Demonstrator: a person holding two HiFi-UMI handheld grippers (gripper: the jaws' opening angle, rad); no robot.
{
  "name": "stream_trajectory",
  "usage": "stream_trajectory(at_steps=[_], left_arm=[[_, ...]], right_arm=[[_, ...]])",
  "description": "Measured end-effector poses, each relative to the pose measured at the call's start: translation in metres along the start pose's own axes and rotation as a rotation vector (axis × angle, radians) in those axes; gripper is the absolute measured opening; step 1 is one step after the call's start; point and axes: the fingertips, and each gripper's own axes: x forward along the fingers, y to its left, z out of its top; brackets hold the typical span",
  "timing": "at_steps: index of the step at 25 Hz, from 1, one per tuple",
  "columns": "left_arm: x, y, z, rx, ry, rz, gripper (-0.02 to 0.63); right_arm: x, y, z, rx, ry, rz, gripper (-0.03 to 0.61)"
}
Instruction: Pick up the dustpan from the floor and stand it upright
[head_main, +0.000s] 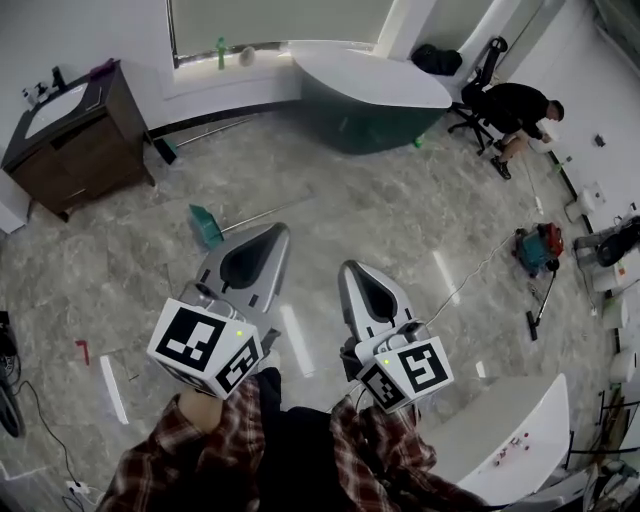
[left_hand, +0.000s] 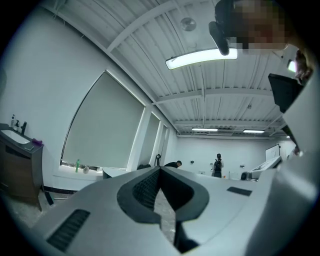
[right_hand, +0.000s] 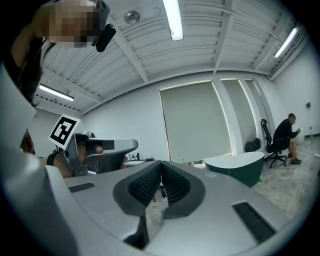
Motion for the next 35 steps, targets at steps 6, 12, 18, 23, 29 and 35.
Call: stream_trajectory(at_steps=[6,12,18,23,29,35], left_arm=[[0.052,0.046,0.003,-0.003,0.000,0.014,0.010],[0.102,0.097,-0.003,-0.010,0.019,0.049,0.009],[0.161,0.142,-0.004,-0.013,0.013,0.128,0.009],[0.233,0.170,-0.002,-0.013,-0.003,0.209,0.009],[0.335,0.207,0.003,-0.053,-0.041,0.308,0.009],[0.399,0.236,0.007,-0.045,-0.053,0.420,0.010]], right_arm=[[0.056,-0.042,0.007,0.007,0.008,-0.002,0.012],[0.117,-0.088,-0.001,0.039,0.030,0.005,0.012],[0.180,-0.143,0.003,0.048,0.033,0.050,0.012],[0.236,-0.206,0.019,0.035,0.047,0.135,0.012],[0.300,-0.285,0.036,-0.028,0.101,0.255,0.012],[0.353,-0.348,0.044,-0.006,0.128,0.370,0.012]])
